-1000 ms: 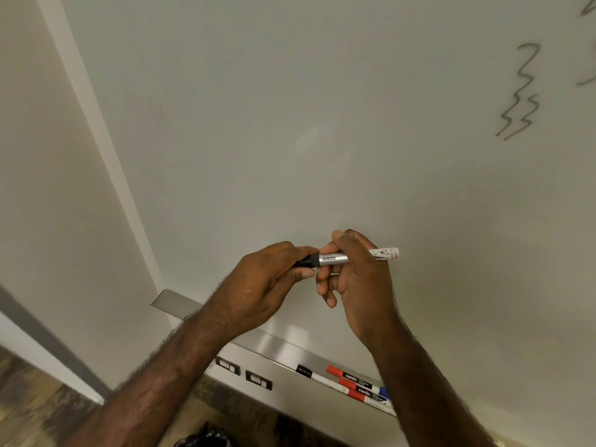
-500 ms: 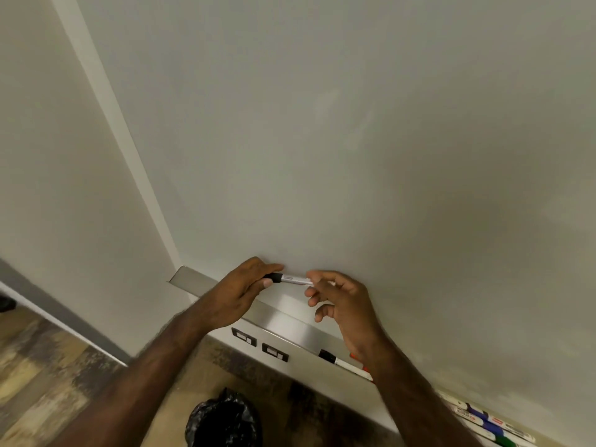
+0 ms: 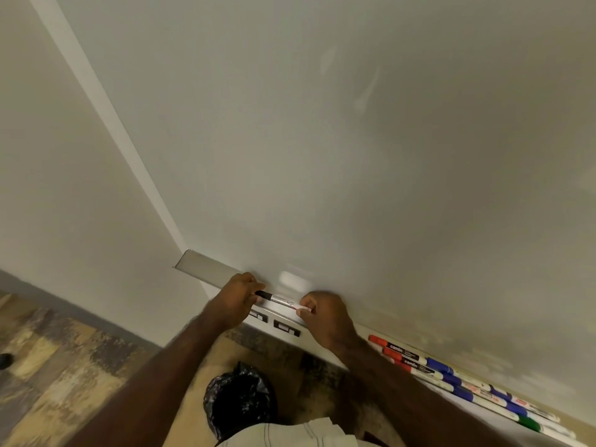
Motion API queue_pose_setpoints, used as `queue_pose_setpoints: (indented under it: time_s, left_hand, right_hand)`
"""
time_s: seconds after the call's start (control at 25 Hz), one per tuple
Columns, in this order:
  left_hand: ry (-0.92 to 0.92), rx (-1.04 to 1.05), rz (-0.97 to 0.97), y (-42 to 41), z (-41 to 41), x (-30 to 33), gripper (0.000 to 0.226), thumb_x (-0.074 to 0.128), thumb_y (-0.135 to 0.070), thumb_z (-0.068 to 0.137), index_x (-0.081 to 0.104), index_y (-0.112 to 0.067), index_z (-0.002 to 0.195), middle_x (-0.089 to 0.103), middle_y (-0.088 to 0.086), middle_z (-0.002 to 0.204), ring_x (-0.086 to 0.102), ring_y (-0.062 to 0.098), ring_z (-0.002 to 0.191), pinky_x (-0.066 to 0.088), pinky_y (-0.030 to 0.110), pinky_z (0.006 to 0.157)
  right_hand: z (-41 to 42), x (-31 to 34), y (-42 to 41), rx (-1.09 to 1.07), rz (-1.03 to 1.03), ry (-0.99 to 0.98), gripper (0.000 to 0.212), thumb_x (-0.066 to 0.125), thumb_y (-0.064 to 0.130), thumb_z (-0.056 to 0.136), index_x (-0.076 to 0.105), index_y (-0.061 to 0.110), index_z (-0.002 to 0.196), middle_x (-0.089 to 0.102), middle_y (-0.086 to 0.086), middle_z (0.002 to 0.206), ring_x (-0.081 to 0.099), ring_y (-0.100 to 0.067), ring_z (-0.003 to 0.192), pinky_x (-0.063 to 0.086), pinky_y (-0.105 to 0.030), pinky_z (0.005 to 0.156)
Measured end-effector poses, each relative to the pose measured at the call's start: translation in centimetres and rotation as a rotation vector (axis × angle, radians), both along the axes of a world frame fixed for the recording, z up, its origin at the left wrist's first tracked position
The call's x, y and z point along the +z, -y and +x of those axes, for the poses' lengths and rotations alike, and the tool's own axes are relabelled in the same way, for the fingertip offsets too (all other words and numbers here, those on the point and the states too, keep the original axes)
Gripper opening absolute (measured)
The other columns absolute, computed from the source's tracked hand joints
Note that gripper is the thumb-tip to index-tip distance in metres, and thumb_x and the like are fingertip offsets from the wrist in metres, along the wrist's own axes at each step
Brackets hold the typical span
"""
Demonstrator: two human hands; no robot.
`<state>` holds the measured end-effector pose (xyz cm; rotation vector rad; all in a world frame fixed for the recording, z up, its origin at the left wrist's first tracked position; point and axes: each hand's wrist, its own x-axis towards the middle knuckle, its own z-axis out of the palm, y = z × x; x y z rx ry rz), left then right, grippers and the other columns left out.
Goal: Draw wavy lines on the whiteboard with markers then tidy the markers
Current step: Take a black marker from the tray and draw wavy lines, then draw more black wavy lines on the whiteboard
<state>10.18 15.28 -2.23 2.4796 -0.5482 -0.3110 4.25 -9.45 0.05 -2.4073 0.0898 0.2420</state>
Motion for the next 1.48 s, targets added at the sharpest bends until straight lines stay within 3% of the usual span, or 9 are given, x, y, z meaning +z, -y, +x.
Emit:
queue_pose_setpoints:
  time_s: [0.16,0.32,0.44,0.56,0.64,0.76,0.96,1.16,1.48]
  left_hand:
    - [0.069,0.076,0.050,0.1,0.3,-1.5,0.020,0.062,-0.005,0.099,0.080,-0.009,0.106,0.073,0.010,0.098,0.061,0.028,0.093,0.049,0.036,0.081]
    - [0.081,0.055,0.099,0.1,0.4,-2.4,0.026,0.055,-0.001,0.098,0.076,-0.011,0.086,0.067,0.005,0.084,0.051,0.019,0.080,0.047,0.036,0.074]
    - [0.093,0.056,0.082,0.3,0.2,-2.7,0.022,0.058,-0.005,0.099,0.077,-0.014,0.092,0.065,0.001,0.088,0.048,0.015,0.082,0.040,0.031,0.073]
    - [0.159,0.093,0.073,0.6,-0.3,-2.5,0.016,0.063,-0.007,0.096,0.079,-0.011,0.095,0.068,0.005,0.090,0.056,0.022,0.084,0.048,0.034,0.072]
    - [0.232,0.058,0.092,1.6,-0.7,-2.0,0.018,0.061,-0.009,0.092,0.078,-0.010,0.089,0.069,0.007,0.087,0.059,0.027,0.081,0.053,0.037,0.070]
    - [0.230,-0.028,0.073,4.5,-1.5,-1.5,0.025,0.057,-0.018,0.089,0.079,-0.009,0.098,0.071,0.008,0.095,0.063,0.031,0.087,0.056,0.040,0.076]
    - [0.149,-0.293,0.009,11.7,-3.9,-1.2,0.033,0.054,-0.028,0.098,0.075,-0.009,0.115,0.070,0.009,0.114,0.061,0.027,0.107,0.052,0.038,0.092]
    - [0.086,-0.437,0.113,17.8,-6.2,-1.7,0.036,0.059,-0.031,0.103,0.064,-0.014,0.134,0.062,0.005,0.130,0.052,0.024,0.122,0.042,0.035,0.101]
    - [0.080,-0.460,0.288,21.1,-7.3,-1.6,0.030,0.059,-0.033,0.102,0.068,-0.019,0.127,0.058,0.002,0.124,0.048,0.022,0.122,0.041,0.037,0.098]
  right_hand:
    - [-0.1,-3.0,-0.9,0.042,-0.099,0.018,0.013,0.070,0.026,0.096,0.076,0.015,0.097,0.057,0.010,0.088,0.052,-0.007,0.084,0.038,-0.022,0.076]
    - [-0.2,-4.9,-1.6,0.086,-0.162,0.039,0.017,0.063,0.023,0.098,0.077,0.015,0.092,0.055,0.005,0.091,0.051,-0.011,0.084,0.037,-0.022,0.068]
    - [-0.4,-5.6,-1.6,0.106,-0.173,0.023,0.022,0.059,0.022,0.101,0.077,0.012,0.094,0.060,-0.004,0.099,0.058,-0.019,0.091,0.048,-0.031,0.078]
    - [-0.9,-5.7,-1.2,0.101,-0.131,-0.009,0.022,0.058,0.015,0.101,0.077,0.009,0.112,0.065,-0.008,0.114,0.061,-0.023,0.106,0.051,-0.036,0.097]
    - [-1.5,-5.6,-0.3,0.043,-0.089,0.043,0.025,0.061,0.012,0.099,0.075,0.011,0.120,0.066,-0.006,0.120,0.059,-0.022,0.116,0.046,-0.032,0.106]
    - [-2.8,-4.7,2.1,-0.019,-0.103,0.109,0.025,0.062,0.009,0.098,0.075,0.012,0.120,0.067,-0.004,0.121,0.059,-0.020,0.118,0.039,-0.022,0.104]
    - [-6.2,-4.1,7.1,-0.125,-0.115,0.117,0.021,0.068,0.009,0.094,0.076,0.014,0.112,0.070,-0.003,0.114,0.063,-0.022,0.111,0.052,-0.038,0.106]
    - [-9.5,-2.5,11.1,-0.181,-0.113,0.052,0.025,0.072,0.021,0.094,0.073,0.020,0.119,0.067,0.003,0.115,0.061,-0.016,0.110,0.054,-0.037,0.101]
    - [-13.2,0.2,16.0,-0.280,-0.137,0.003,0.027,0.072,0.032,0.096,0.071,0.026,0.123,0.065,0.006,0.123,0.060,-0.014,0.114,0.049,-0.026,0.100]
